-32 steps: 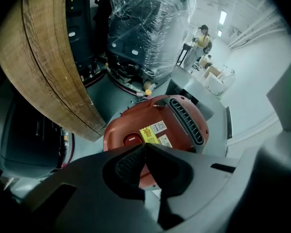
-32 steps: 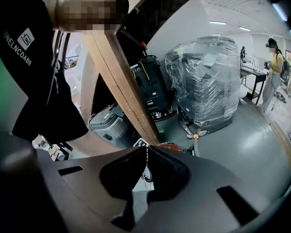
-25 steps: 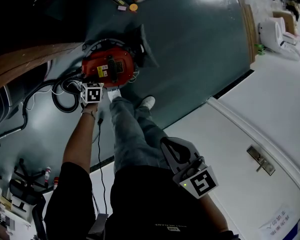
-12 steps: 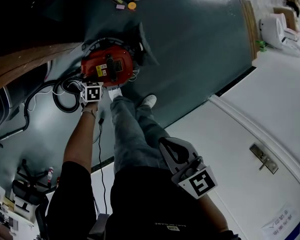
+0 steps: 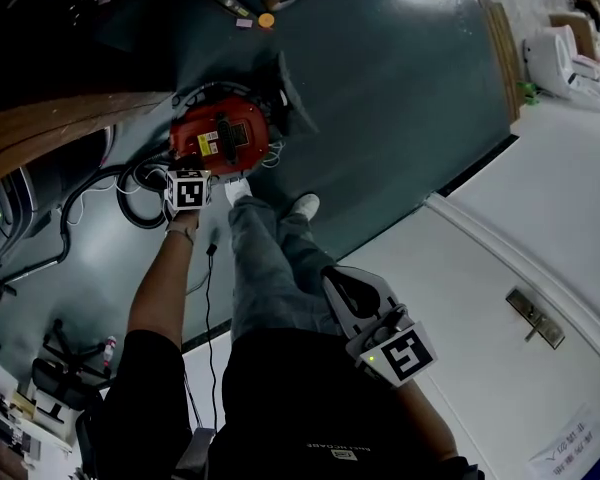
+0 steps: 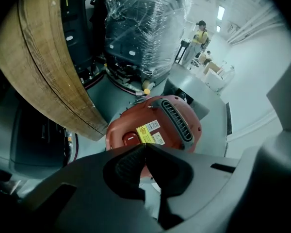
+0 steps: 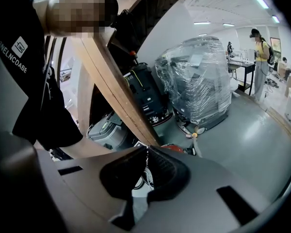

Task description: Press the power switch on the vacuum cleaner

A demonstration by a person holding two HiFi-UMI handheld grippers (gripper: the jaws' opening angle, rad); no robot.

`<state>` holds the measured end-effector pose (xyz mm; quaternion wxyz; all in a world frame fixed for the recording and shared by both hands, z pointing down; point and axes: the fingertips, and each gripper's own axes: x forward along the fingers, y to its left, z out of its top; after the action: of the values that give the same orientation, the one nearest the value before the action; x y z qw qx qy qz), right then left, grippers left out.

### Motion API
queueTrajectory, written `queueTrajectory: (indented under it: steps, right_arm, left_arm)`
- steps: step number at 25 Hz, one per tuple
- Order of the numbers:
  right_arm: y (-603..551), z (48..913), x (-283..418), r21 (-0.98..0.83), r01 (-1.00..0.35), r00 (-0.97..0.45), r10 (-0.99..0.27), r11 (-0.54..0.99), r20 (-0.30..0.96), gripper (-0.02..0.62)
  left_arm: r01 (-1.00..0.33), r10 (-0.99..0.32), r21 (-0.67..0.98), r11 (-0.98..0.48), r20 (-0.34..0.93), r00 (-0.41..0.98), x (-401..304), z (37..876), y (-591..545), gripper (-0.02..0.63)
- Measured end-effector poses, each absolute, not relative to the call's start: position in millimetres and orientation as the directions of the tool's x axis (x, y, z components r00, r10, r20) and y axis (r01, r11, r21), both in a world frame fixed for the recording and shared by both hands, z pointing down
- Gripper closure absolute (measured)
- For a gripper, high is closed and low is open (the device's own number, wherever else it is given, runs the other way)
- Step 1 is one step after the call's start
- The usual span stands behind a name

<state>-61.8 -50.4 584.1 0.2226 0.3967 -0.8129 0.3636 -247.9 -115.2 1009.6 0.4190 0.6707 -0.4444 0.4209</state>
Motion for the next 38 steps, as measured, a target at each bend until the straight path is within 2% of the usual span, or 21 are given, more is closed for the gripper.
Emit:
queueTrajectory:
  steps: [13, 28, 38]
  right_arm:
    - [-39, 559, -31, -0.404, -0.799, -0.595, -0.486, 0.445, 0.641, 0.568]
    - [-46, 495, 12, -0.399, -0.782, -0.624, -0.584, 0.480, 0.520, 0.568]
    - [-48, 450, 52, -0.379, -0.778, -0.627, -0.642, 0.500, 0.441, 0.568]
  left_arm:
    - [-0.934, -0.289, 0.189, -0.305, 0.916, 0.279, -223, 899, -110, 0.591]
    - [-0.917, -0.408, 0.228, -0.327, 0.841, 0.355, -154, 694, -97, 0.591]
    - [-0.852, -0.521, 0.238, -0.465, 0.705, 0.482, -74, 526, -93, 0.591]
